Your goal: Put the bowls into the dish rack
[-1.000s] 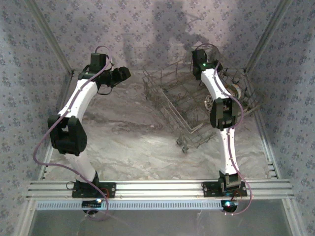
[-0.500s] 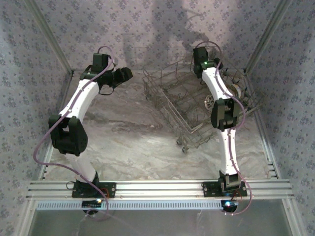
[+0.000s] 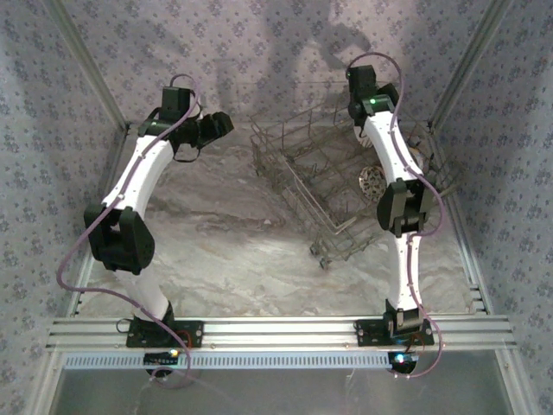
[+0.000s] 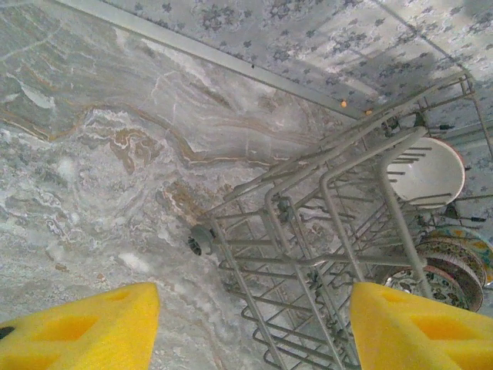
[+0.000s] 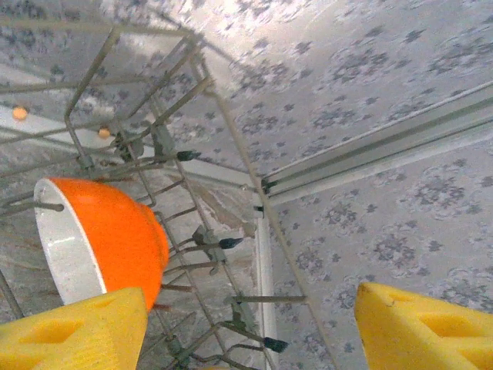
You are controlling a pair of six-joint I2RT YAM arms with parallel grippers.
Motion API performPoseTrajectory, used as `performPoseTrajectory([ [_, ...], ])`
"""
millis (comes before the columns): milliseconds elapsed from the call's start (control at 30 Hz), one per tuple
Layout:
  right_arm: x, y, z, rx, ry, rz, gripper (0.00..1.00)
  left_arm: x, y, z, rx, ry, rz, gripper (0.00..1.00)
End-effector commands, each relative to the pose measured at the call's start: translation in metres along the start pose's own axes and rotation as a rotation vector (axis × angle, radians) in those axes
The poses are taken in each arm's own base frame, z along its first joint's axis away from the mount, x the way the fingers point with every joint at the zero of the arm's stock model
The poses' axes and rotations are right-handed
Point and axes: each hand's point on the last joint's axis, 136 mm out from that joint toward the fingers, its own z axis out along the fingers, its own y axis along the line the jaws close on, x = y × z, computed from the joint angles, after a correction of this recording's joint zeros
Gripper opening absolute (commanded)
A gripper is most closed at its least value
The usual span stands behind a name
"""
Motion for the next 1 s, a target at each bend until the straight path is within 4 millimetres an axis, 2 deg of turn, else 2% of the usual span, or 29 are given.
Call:
performPoseTrajectory([
  [0, -0.015, -0.034, -0.034, -0.02, -0.08, 0.055, 0.73, -0.007, -0.011, -0.014, -0.009, -0.025, -0.003, 0.67],
  [100, -0.01, -0.035, -0.051, -0.061, -0.094, 0.056, 0.73, -0.009, -0.012, -0.018, -0.033, -0.034, -0.003, 0.67],
  [233, 0.002, -0.038, -0.075, -0.121, -0.118, 0.068, 0.73, -0.002, -0.002, -0.023, -0.093, -0.012, -0.039, 0.67],
  [333, 0.013, -0.037, -0.096, -0.196, -0.133, 0.083, 0.73, 0.004, 0.013, -0.033, -0.188, -0.007, -0.069, 0.67],
  [433, 0.024, -0.031, -0.12, -0.317, -0.149, 0.11, 0.73, 0.015, 0.036, -0.053, -0.313, -0.004, -0.104, 0.67],
  [533, 0.033, -0.021, -0.142, -0.431, -0.171, 0.148, 0.72, 0.03, 0.068, -0.081, -0.412, -0.008, -0.195, 0.68],
  [700, 0.039, 0.004, -0.168, -0.617, -0.221, 0.205, 0.72, 0.074, 0.137, -0.145, -0.593, -0.013, -0.392, 0.68],
  [800, 0.041, 0.021, -0.176, -0.691, -0.235, 0.196, 0.72, 0.102, 0.171, -0.186, -0.684, -0.038, -0.499, 0.69],
  [900, 0.042, 0.034, -0.179, -0.748, -0.246, 0.2, 0.72, 0.123, 0.197, -0.218, -0.739, -0.078, -0.592, 0.69],
  [967, 0.042, 0.043, -0.183, -0.794, -0.26, 0.2, 0.72, 0.138, 0.213, -0.232, -0.771, -0.069, -0.651, 0.69],
])
